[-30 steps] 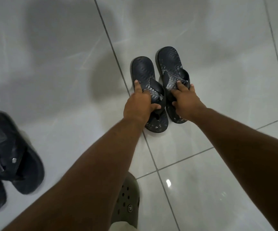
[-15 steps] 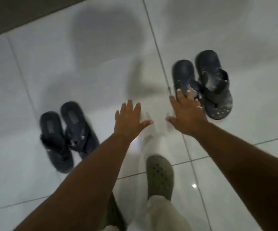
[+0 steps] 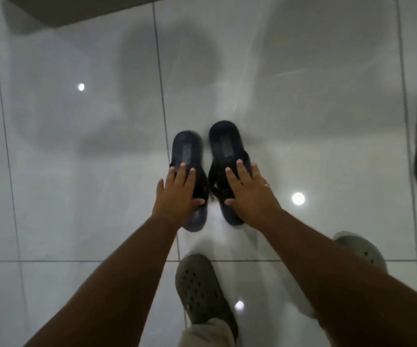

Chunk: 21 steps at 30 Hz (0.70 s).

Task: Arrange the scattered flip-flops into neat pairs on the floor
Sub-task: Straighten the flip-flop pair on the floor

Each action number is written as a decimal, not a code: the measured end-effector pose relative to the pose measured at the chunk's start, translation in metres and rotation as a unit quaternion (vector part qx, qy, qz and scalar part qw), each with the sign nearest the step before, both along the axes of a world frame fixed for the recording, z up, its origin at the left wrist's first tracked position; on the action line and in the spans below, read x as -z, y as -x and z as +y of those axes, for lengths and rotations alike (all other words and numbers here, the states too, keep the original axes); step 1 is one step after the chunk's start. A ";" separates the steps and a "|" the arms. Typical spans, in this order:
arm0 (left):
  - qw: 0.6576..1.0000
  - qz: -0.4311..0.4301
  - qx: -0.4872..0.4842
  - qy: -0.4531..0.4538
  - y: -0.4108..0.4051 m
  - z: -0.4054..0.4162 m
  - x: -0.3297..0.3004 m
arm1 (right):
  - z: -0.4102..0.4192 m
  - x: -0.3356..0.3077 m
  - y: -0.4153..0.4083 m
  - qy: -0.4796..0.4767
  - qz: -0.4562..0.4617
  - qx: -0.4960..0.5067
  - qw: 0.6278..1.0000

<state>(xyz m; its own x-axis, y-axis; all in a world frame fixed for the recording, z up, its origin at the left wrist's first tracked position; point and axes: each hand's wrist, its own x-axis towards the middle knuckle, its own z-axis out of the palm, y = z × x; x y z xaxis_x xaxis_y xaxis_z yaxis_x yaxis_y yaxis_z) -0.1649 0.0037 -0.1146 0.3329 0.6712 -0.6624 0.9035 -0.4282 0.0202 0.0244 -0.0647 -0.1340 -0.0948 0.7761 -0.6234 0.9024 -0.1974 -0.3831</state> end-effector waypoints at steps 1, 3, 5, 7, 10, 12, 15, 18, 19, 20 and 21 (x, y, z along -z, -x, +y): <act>1.000 -0.004 0.007 0.004 0.005 0.002 0.010 | 0.002 0.009 0.010 0.004 -0.014 -0.002 1.000; 1.000 -0.016 0.014 0.021 0.007 0.002 0.028 | 0.000 0.021 0.022 0.026 -0.046 -0.014 0.999; 0.999 -0.030 0.014 0.039 0.002 -0.003 0.042 | -0.004 0.026 0.026 0.041 -0.084 -0.041 0.995; 0.999 -0.046 0.001 0.030 0.002 -0.013 0.052 | -0.008 0.028 0.031 0.046 -0.108 -0.054 0.992; 0.998 -0.058 0.005 -0.002 0.008 -0.023 0.061 | -0.006 0.029 0.039 0.057 -0.119 -0.046 0.990; 0.998 -0.067 0.008 -0.007 0.014 -0.021 0.063 | -0.002 0.032 0.046 0.071 -0.124 -0.038 0.989; 0.997 -0.075 0.011 0.008 0.021 -0.013 0.062 | 0.001 0.036 0.052 0.077 -0.118 -0.021 0.990; 0.997 -0.071 0.017 0.020 0.044 0.000 0.059 | 0.008 0.039 0.073 0.074 -0.105 -0.021 0.991; 0.997 -0.069 0.014 0.023 0.054 0.003 0.058 | 0.012 0.039 0.083 0.077 -0.101 -0.018 0.992; 0.998 -0.067 0.007 0.022 0.068 0.008 0.057 | 0.018 0.040 0.097 0.079 -0.094 -0.015 0.992; 0.998 -0.063 -0.002 0.019 0.084 0.014 0.056 | 0.025 0.040 0.112 0.077 -0.085 -0.014 0.993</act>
